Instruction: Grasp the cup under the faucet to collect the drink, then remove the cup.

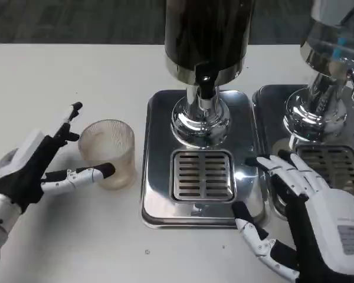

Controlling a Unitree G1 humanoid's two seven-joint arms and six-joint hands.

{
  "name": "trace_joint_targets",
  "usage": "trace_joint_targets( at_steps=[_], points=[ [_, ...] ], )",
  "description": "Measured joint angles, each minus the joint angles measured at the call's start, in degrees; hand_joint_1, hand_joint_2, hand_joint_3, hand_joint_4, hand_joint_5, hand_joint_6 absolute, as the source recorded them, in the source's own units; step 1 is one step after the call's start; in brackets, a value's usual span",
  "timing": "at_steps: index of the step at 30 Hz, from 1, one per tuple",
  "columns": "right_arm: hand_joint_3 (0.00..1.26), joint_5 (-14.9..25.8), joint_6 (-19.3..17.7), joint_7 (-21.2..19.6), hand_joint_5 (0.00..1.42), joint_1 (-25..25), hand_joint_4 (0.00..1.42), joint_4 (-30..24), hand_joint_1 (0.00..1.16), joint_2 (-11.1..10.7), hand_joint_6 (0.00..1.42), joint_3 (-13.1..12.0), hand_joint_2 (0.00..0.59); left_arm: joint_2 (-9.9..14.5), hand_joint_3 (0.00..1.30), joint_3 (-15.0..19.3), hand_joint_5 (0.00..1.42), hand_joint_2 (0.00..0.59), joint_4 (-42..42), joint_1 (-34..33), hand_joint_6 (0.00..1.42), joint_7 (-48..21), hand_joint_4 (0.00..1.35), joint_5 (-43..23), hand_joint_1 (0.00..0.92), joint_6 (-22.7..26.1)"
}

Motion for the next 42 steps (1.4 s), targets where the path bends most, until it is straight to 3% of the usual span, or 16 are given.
trace_joint_targets(
  at_steps=[28, 42],
  points=[
    [0.3, 0.5, 0.0, -0.4, 0.14, 0.2, 0.23, 0.7, 0.33, 0.4, 0.19, 0.0, 0.381, -2.7, 0.01, -1.7, 0.28, 0.053, 3.2, -3.3, 0.28, -3.3, 0.08, -0.8, 0.314, 1.9],
    [0.32, 1.0, -0.1, -0.8, 0.17, 0.4, 0.25, 0.8, 0.35, 0.4, 0.21, 0.1, 0.382, -4.4, 0.15, -2.3, 0.37, 0.087, 3.5, -4.6, 0.35, -5.2, 0.2, -2.3, 0.315, 3.0]
  ],
)
